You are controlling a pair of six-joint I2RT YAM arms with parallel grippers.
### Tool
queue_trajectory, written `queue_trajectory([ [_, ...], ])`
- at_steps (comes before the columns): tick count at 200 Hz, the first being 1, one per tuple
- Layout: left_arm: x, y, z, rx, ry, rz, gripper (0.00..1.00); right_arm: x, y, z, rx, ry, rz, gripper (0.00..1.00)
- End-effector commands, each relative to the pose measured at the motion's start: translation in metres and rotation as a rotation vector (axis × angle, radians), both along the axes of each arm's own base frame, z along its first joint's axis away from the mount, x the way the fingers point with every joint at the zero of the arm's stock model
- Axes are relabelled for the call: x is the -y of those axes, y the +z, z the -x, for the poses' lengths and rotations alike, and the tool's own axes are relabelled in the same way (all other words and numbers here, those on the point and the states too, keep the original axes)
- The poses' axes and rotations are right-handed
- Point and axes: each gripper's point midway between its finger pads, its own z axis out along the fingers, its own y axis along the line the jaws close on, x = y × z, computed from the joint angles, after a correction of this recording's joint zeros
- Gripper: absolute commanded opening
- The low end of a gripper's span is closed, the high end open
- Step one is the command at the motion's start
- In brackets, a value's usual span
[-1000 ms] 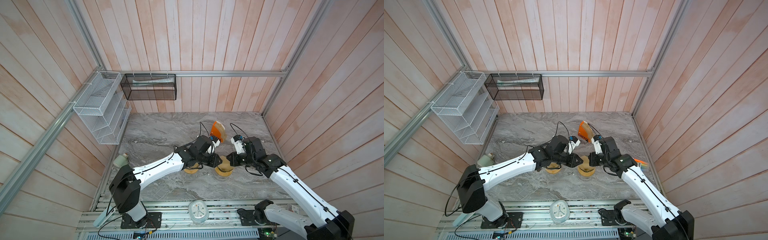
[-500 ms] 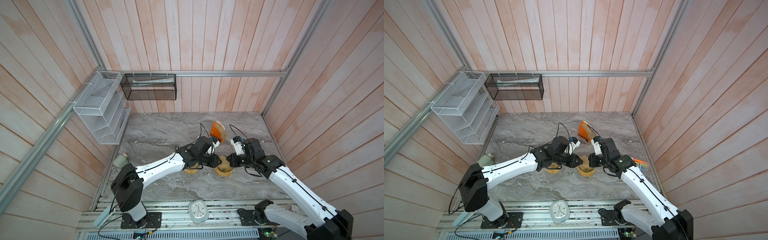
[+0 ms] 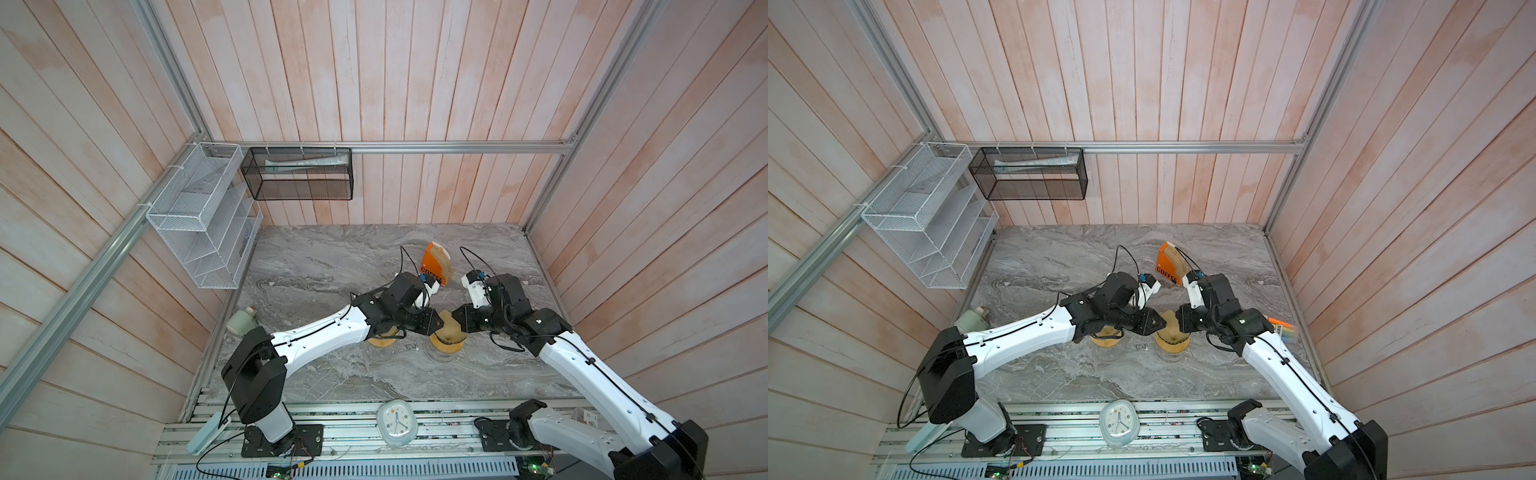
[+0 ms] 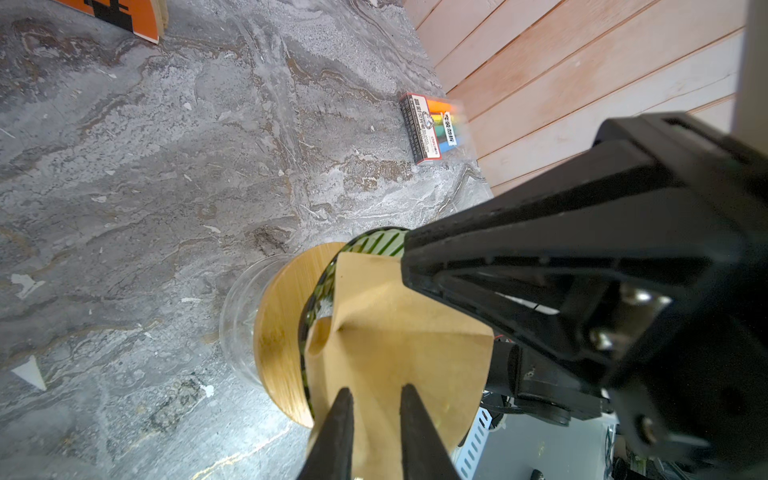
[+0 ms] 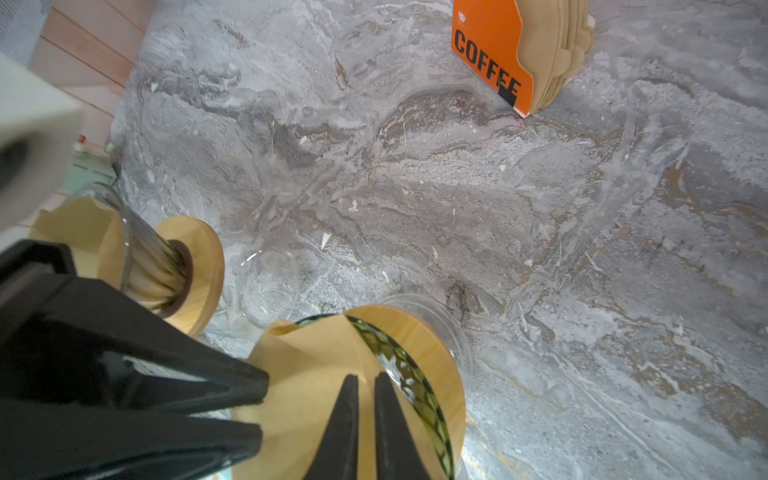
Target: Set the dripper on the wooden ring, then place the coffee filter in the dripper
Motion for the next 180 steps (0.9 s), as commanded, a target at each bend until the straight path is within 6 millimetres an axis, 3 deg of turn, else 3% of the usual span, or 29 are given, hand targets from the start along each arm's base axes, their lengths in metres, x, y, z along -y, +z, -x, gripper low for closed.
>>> queue_trajectory([
  [1, 0.002, 0.006, -0.005, 0.016, 0.008, 0.017, 0.24, 0.002, 0.020, -0.001, 0.032, -0.014, -0.018, 0.17],
  [25, 0.001, 0.010, -0.006, 0.022, 0.010, 0.022, 0.24, 0.000, 0.024, 0.002, 0.031, -0.011, -0.044, 0.18],
  [130, 0.000, 0.015, -0.005, 0.028, 0.016, 0.028, 0.24, 0.006, -0.012, -0.002, -0.018, -0.038, 0.032, 0.10],
  [180, -0.001, 0.012, -0.005, 0.023, 0.015, 0.021, 0.24, 0.011, -0.017, -0.003, -0.019, -0.054, 0.045, 0.09],
])
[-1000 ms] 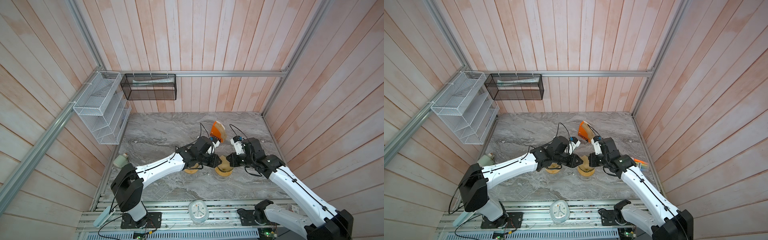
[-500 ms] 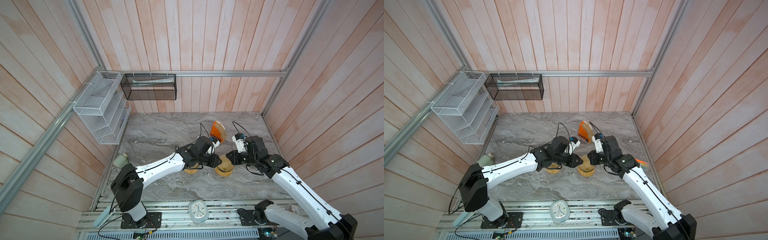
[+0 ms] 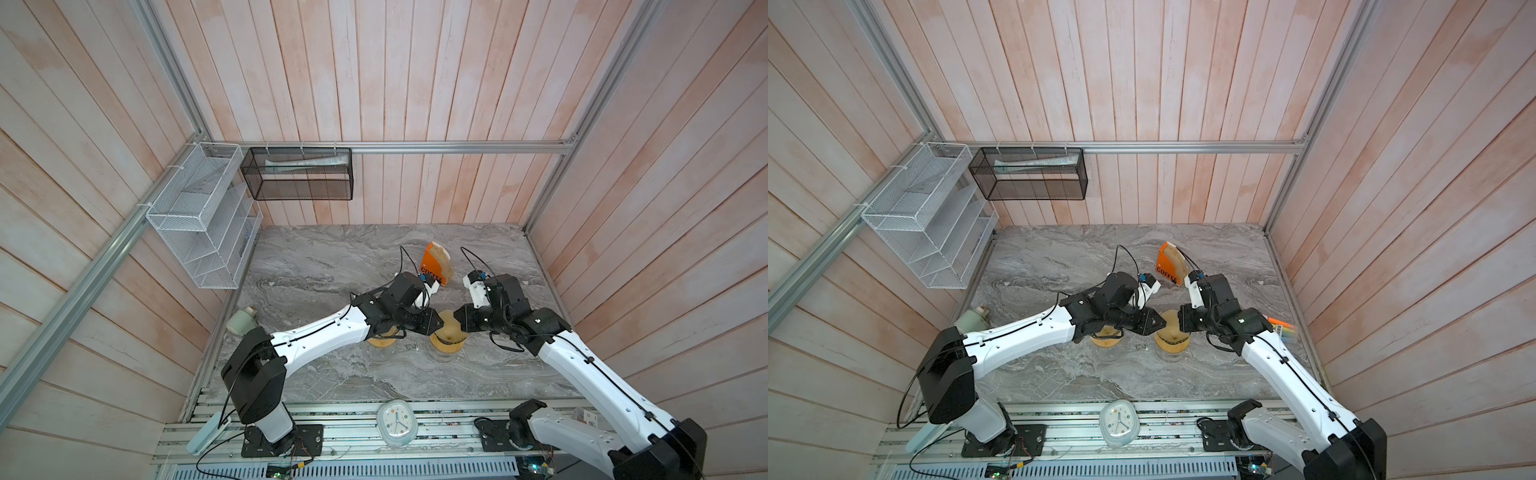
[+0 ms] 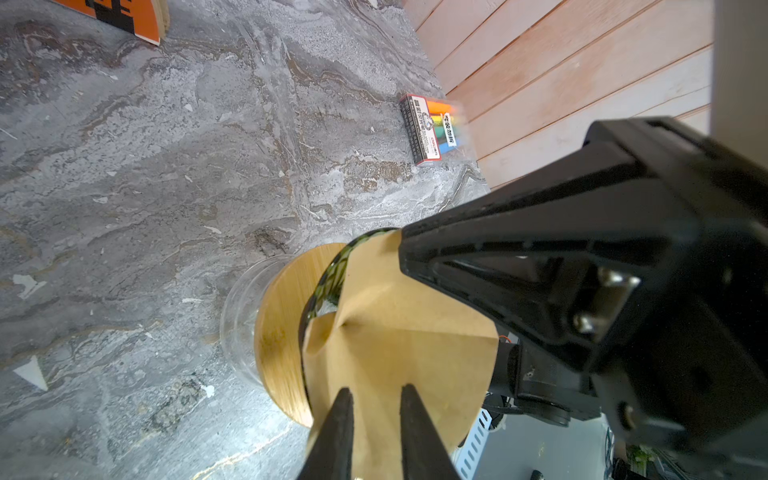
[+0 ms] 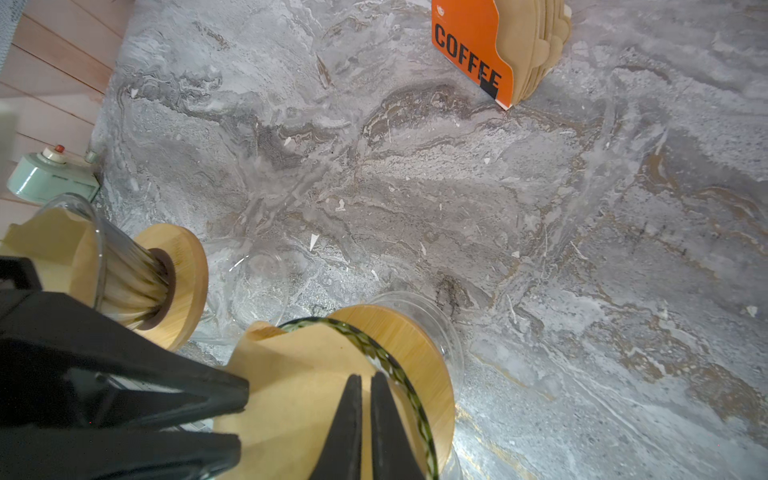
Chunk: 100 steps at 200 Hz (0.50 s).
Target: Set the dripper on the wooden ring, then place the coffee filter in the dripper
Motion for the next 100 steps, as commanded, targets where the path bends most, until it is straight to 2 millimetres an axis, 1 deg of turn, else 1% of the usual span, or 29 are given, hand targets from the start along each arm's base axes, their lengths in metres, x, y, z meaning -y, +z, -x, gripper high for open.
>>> queue_trajectory([
  [1, -0.0009, 0.0109, -0.0042, 0.021, 0.014, 0.019, 0.24, 0.0043, -0.0058, -0.0014, 0.005, -0.009, 0.021, 0.09],
  [56, -0.0017, 0.0057, -0.0041, 0.016, 0.017, 0.013, 0.24, 0.0032, -0.0132, 0.0016, -0.002, -0.004, 0.009, 0.08],
  [100, -0.0015, 0.0025, -0.0039, 0.012, 0.017, 0.009, 0.24, 0.0031, -0.0119, 0.0024, 0.009, -0.006, -0.004, 0.08],
])
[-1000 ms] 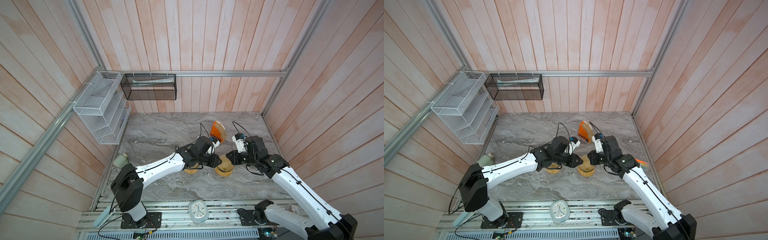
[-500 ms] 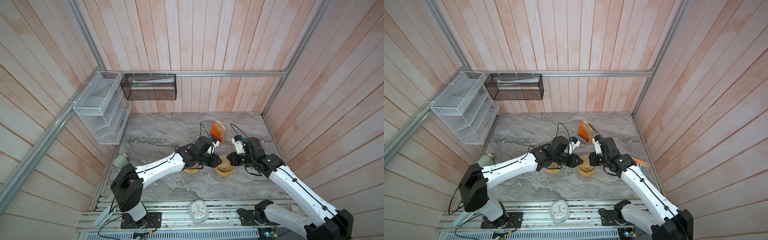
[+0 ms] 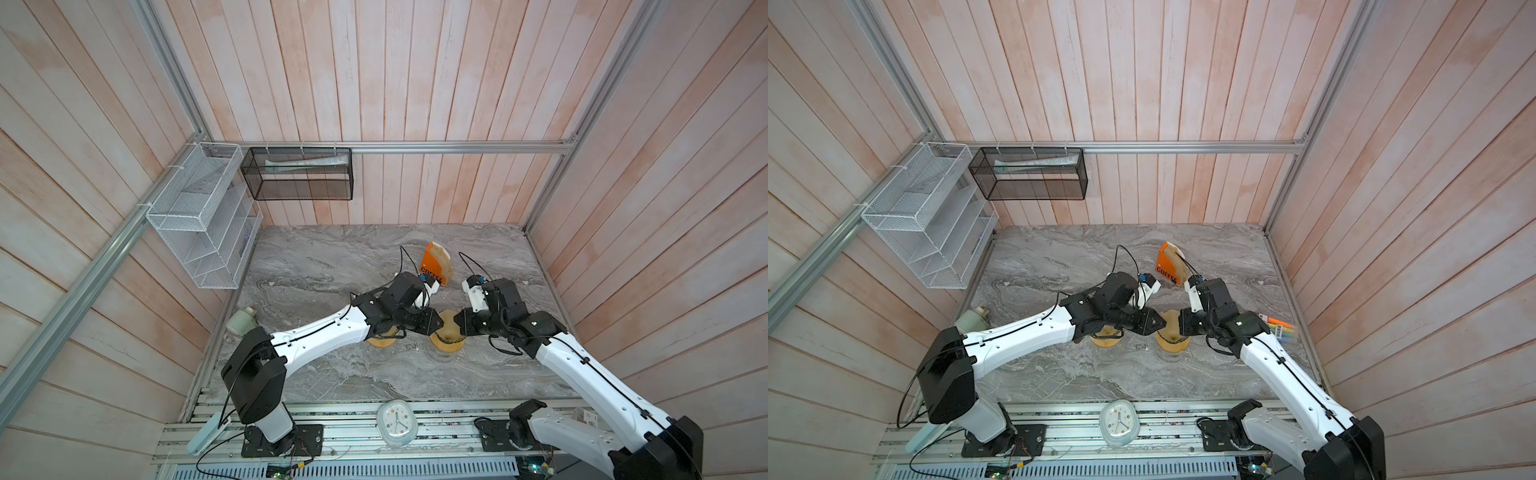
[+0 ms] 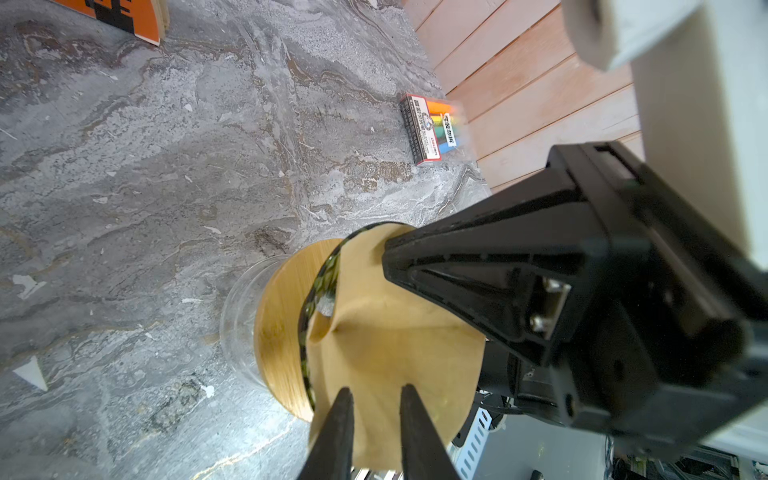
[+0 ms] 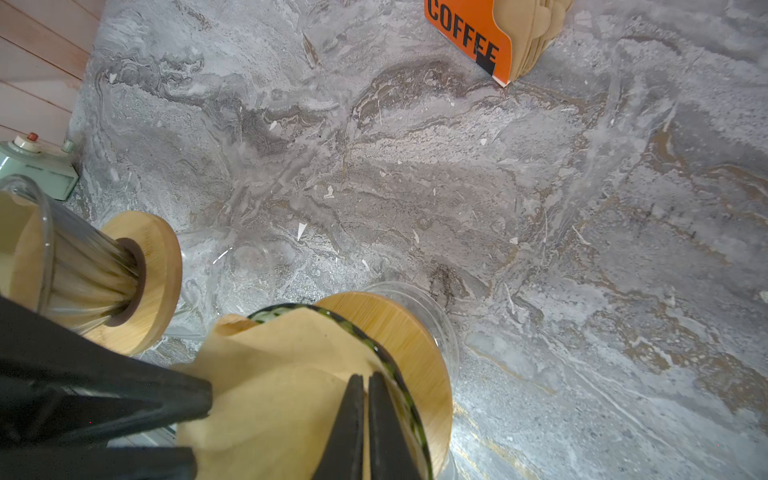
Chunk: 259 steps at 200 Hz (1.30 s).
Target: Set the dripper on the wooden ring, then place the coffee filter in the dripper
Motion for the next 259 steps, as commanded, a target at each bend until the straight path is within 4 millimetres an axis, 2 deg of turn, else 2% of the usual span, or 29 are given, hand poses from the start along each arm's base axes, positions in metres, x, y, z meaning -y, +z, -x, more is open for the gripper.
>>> queue_trajectory([
  [1, -0.002, 0.002, -0.004, 0.011, 0.017, 0.008, 0.24, 0.001, 0.003, 0.000, 0.024, -0.001, -0.013, 0.08],
  [28, -0.001, 0.003, -0.004, 0.010, 0.017, 0.010, 0.24, -0.001, 0.009, -0.001, 0.031, 0.001, -0.027, 0.08],
  [56, -0.001, 0.007, -0.005, 0.017, 0.018, 0.013, 0.24, -0.004, 0.026, -0.002, 0.054, 0.006, -0.051, 0.08],
  [79, -0.001, 0.009, -0.005, 0.021, 0.018, 0.016, 0.24, -0.002, 0.038, 0.000, 0.066, 0.002, -0.049, 0.09],
  [107, -0.001, 0.014, -0.005, 0.029, 0.020, 0.025, 0.24, 0.004, 0.043, 0.004, 0.068, -0.009, -0.036, 0.11],
  [124, -0.001, 0.017, -0.006, 0.035, 0.019, 0.032, 0.24, 0.009, 0.042, 0.007, 0.066, -0.022, -0.018, 0.17],
  [179, -0.001, 0.022, -0.005, 0.043, 0.016, 0.035, 0.24, 0.027, 0.030, 0.012, 0.045, -0.073, 0.063, 0.18],
  [215, -0.002, 0.019, -0.005, 0.039, 0.017, 0.032, 0.24, 0.031, 0.026, 0.014, 0.040, -0.079, 0.081, 0.15],
  [259, -0.001, 0.016, -0.005, 0.033, 0.018, 0.028, 0.24, 0.029, 0.020, 0.015, 0.032, -0.067, 0.073, 0.06],
])
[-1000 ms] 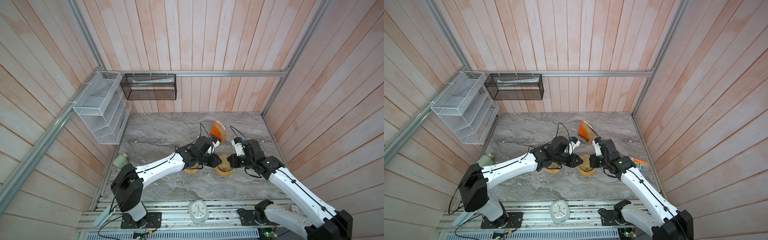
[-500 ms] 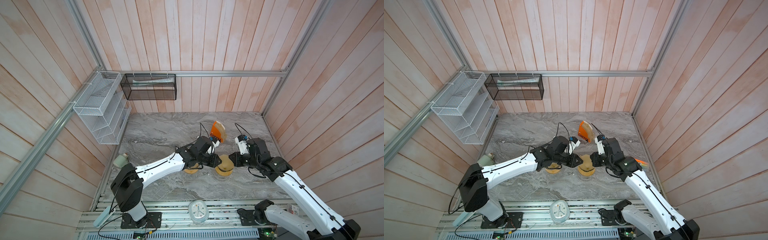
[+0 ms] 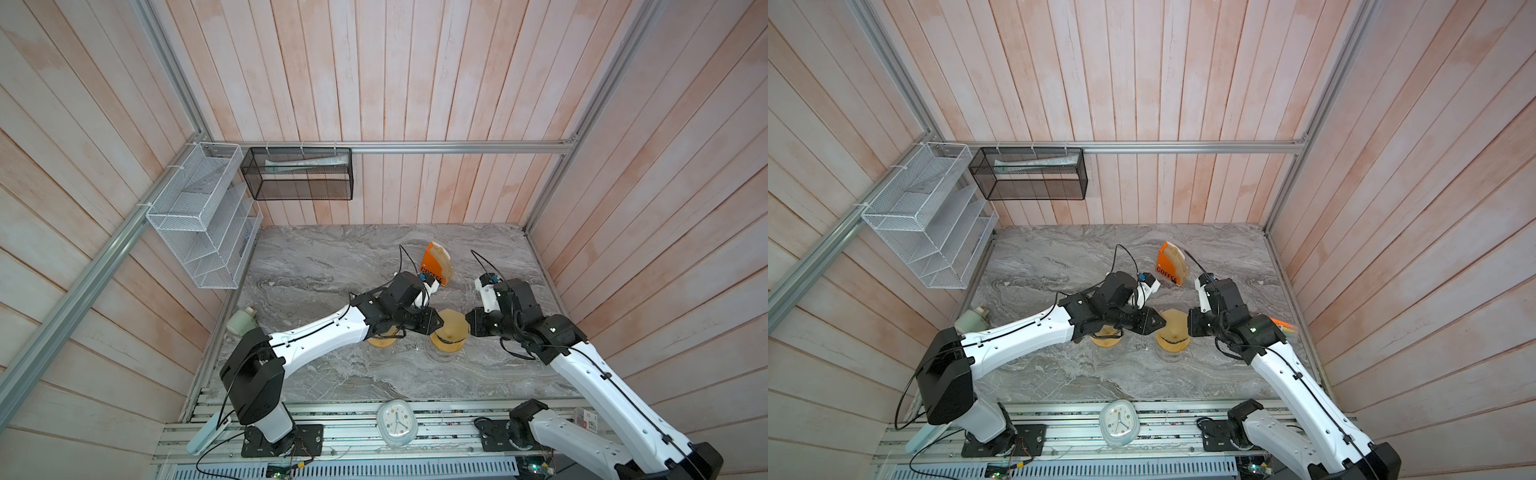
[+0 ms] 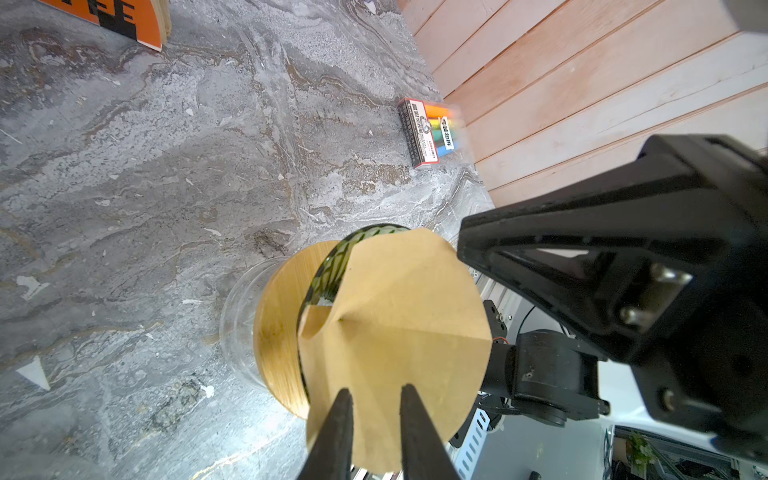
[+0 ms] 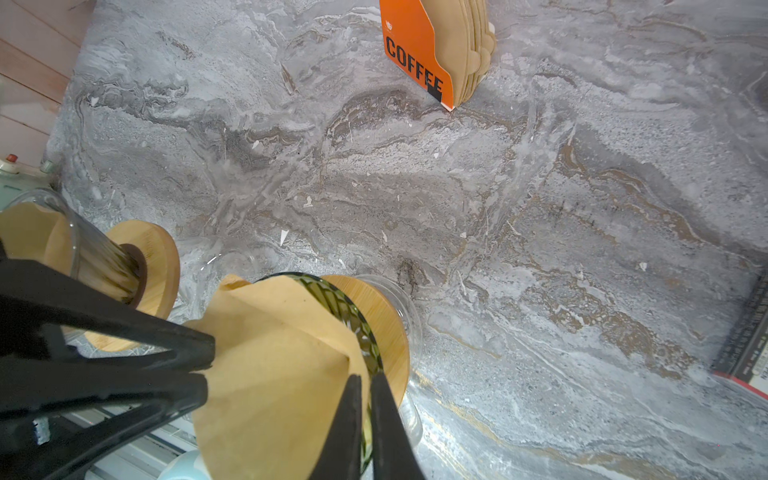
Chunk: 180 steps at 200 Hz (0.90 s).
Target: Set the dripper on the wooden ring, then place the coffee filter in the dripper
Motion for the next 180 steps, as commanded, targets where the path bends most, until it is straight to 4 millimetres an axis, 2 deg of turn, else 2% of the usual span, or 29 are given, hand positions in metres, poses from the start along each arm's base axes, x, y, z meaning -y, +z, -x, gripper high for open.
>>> queue_trajectory([
  [1, 0.000, 0.012, -0.005, 0.029, 0.014, 0.023, 0.24, 0.004, -0.007, 0.004, -0.017, -0.003, 0.016, 0.05],
  [55, 0.001, 0.007, -0.004, 0.018, 0.010, 0.018, 0.24, 0.002, -0.015, 0.006, -0.031, 0.005, 0.012, 0.02],
  [180, 0.000, -0.011, -0.002, -0.009, 0.005, -0.003, 0.24, 0.002, -0.018, 0.007, -0.040, 0.005, 0.010, 0.00],
])
